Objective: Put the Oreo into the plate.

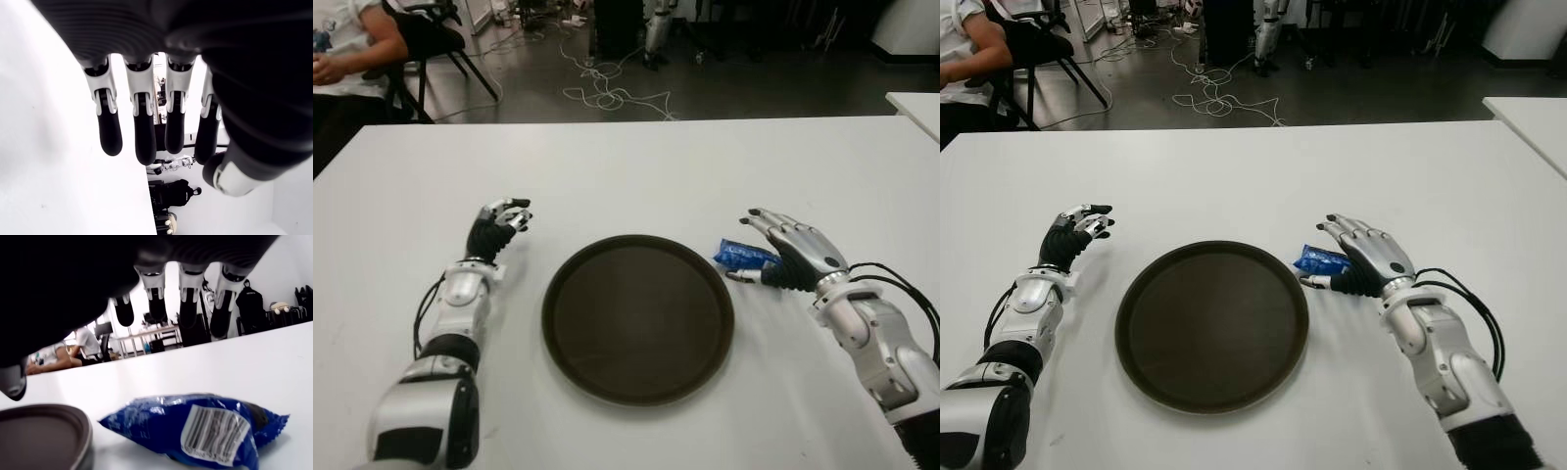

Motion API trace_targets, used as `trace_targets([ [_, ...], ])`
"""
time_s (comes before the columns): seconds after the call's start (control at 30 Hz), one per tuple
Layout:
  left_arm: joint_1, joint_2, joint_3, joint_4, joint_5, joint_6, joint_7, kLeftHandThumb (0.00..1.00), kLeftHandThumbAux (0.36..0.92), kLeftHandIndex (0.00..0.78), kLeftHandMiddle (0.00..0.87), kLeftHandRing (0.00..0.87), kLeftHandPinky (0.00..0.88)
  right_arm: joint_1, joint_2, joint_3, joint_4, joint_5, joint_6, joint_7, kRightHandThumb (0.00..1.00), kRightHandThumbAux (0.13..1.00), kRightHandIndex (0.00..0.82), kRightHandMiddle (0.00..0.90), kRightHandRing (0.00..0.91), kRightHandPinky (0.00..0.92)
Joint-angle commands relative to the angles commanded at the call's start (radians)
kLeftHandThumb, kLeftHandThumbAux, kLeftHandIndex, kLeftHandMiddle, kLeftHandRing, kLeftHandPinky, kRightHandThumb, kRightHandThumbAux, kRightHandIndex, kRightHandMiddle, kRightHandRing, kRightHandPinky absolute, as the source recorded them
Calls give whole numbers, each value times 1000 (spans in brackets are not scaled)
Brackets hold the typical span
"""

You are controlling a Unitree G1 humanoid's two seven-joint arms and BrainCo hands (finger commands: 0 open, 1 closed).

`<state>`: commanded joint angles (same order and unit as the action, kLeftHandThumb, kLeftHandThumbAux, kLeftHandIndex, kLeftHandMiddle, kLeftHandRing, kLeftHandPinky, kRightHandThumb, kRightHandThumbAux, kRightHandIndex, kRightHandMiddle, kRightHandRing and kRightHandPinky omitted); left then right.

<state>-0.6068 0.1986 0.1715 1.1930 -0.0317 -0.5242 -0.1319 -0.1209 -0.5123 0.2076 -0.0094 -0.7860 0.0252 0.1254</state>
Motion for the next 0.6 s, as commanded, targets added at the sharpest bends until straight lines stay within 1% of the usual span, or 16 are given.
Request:
trace_targets([
  [0.13, 0, -1, 0, 0, 0, -1, 1, 711, 708, 404, 274, 309, 341, -3, 2, 5, 1, -6, 5, 2, 104, 357, 0, 27, 90, 207],
  [0.3, 0, -1, 1, -1, -1, 1, -1, 713, 707, 404, 278, 312, 344, -5, 0, 11, 6, -8, 7, -2, 91, 361, 0, 25, 88, 194],
  [0.47, 0, 0, 1, -1, -1, 4, 0, 714, 707, 404, 278, 311, 341, -25, -1, 19, 69, -3, -9, -36, 79, 365, 0, 32, 96, 220],
  [0.6, 0, 1, -1, 0, 2, 2, 2, 715, 707, 404, 283, 317, 346, -34, 0, 20, 85, -1, -8, -47, 69, 362, 0, 39, 112, 236],
])
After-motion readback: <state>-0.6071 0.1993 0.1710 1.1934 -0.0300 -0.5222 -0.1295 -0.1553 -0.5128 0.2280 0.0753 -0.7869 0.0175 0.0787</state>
